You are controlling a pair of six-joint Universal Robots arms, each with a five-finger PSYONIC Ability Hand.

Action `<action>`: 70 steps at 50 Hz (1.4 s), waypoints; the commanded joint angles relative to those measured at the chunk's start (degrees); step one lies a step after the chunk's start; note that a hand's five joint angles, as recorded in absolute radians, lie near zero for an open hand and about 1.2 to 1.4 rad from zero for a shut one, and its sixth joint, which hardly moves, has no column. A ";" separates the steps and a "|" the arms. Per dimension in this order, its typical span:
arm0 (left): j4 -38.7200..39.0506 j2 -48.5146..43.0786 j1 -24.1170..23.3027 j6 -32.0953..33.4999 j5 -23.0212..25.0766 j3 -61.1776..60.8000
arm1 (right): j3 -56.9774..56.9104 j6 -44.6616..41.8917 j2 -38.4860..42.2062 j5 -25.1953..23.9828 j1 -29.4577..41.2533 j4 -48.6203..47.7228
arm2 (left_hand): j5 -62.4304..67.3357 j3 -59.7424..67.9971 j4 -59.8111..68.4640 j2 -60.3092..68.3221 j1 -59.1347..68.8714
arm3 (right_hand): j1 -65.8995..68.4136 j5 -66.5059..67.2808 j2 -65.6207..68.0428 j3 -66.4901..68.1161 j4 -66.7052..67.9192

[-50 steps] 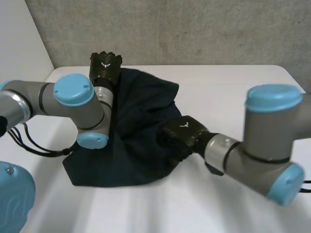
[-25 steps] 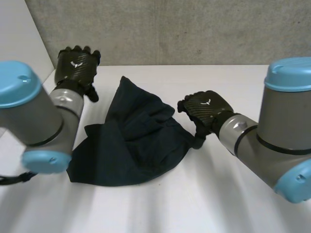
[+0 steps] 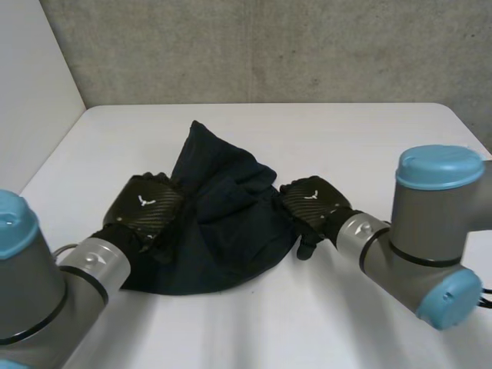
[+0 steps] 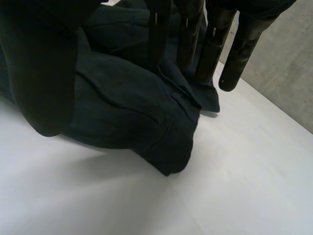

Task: Fold the shorts.

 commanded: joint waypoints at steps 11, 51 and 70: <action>1.11 -17.15 -0.85 7.49 -3.40 10.67 | -12.26 -6.42 13.58 0.15 0.34 -0.72 | 19.87 18.82 19.49 19.07 18.32 | 9.15 7.57 5.96 5.96 6.18; -5.47 17.91 -6.03 8.11 -11.93 24.92 | -33.00 -2.55 -21.31 0.06 -6.69 27.14 | 60.78 59.73 60.39 59.98 59.23 | 58.39 56.81 55.20 55.20 55.42; -7.15 -17.39 -4.11 -0.24 -11.93 32.71 | -32.55 -3.87 2.59 5.85 -2.21 23.11 | 60.78 59.73 60.39 59.98 59.23 | 58.39 56.81 55.20 55.20 55.42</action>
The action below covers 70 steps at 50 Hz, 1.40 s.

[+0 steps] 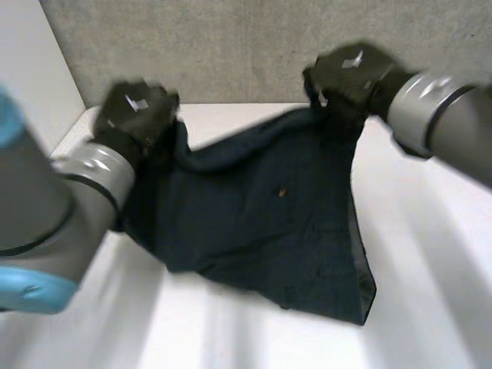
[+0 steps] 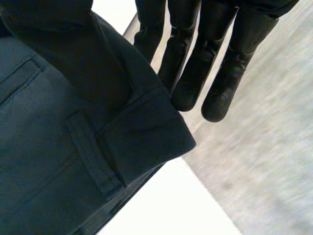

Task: Fold the shorts.

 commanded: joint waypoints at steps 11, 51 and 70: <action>22.03 -19.22 3.23 4.45 -5.78 31.98 | -12.91 -5.25 16.49 10.71 0.82 -37.86 | 13.92 12.04 11.31 11.43 14.68 | 24.12 13.22 12.84 11.59 11.86; 14.18 -17.46 -4.68 1.38 -11.14 -10.36 | 19.60 -6.92 16.22 9.04 0.55 -26.29 | 13.92 12.04 11.31 11.43 14.68 | 24.12 13.22 12.84 11.59 11.86; -2.96 -1.65 -5.38 2.00 -10.97 -23.28 | 42.62 -17.20 -0.73 4.65 0.11 -13.89 | -27.68 -29.55 -30.29 -30.16 -26.91 | 24.12 13.22 12.84 11.59 11.86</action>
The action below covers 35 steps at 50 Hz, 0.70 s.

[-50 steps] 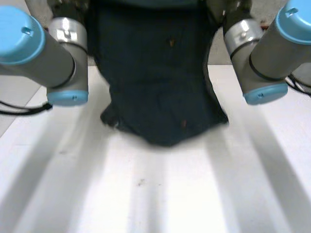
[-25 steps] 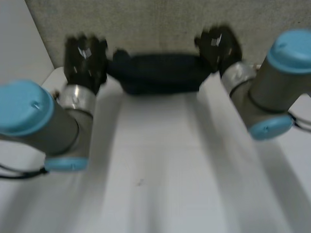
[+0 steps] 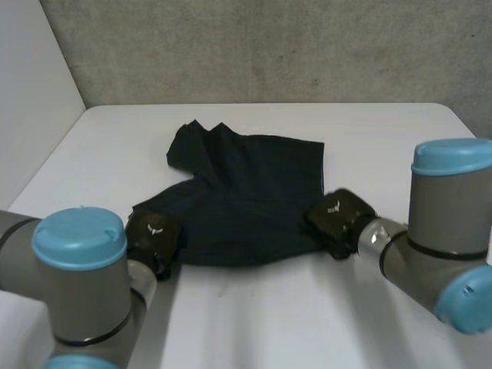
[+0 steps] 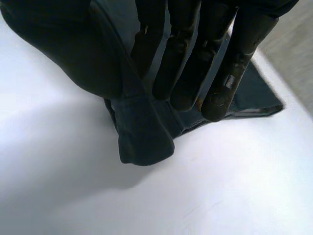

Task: Fold the shorts.

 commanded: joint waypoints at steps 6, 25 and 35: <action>-2.47 12.40 0.17 -1.54 2.21 -7.31 | 18.46 -4.63 -11.14 -0.89 -1.94 -11.58 | -38.45 -37.09 -37.02 -37.09 -38.59 | 23.69 13.02 12.46 11.53 11.63; -2.64 15.13 13.71 -9.10 21.82 -15.57 | 23.93 0.91 -10.10 -3.88 -6.78 -21.10 | -35.76 -34.40 -34.33 -34.40 -35.90 | 23.69 13.02 12.46 11.53 11.63; -2.64 15.04 12.57 -9.10 21.73 -17.50 | 24.19 4.16 -10.01 -3.88 -6.61 -22.25 | -24.34 -22.97 -22.91 -22.97 -24.48 | 23.69 13.02 12.46 11.53 11.63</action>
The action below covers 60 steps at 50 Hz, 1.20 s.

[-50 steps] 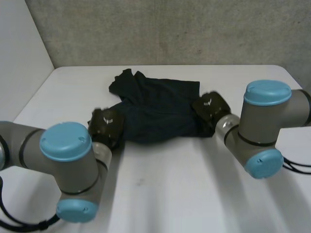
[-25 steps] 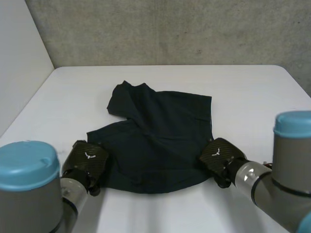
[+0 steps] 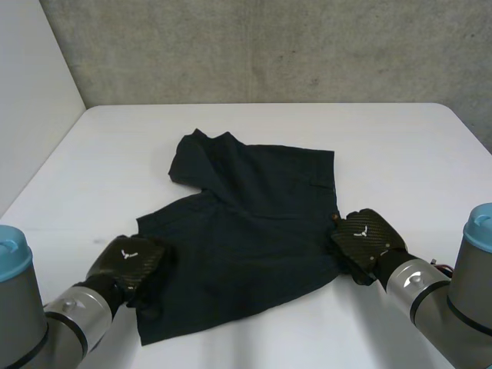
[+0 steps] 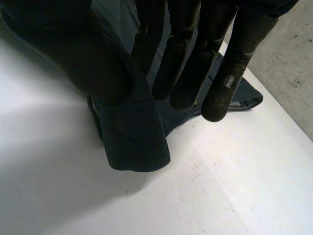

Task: Fold the shorts.

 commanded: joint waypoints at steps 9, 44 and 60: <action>2.41 4.50 -5.99 0.10 -5.81 -4.53 | 0.38 1.35 0.05 0.04 0.37 -0.88 | 9.50 9.91 9.59 9.64 9.65 | 23.35 13.02 12.46 11.53 11.63; 14.55 -1.65 -13.91 3.70 -10.04 -9.02 | 0.91 1.43 0.05 0.04 0.72 -1.32 | 8.66 9.06 8.75 8.80 8.81 | 23.35 13.02 12.46 11.53 11.63; 14.90 -7.36 -14.00 4.66 -10.47 -4.71 | 0.99 1.35 0.05 0.04 0.72 -1.32 | 16.22 16.62 16.31 16.35 16.36 | 23.35 13.02 12.46 11.53 11.63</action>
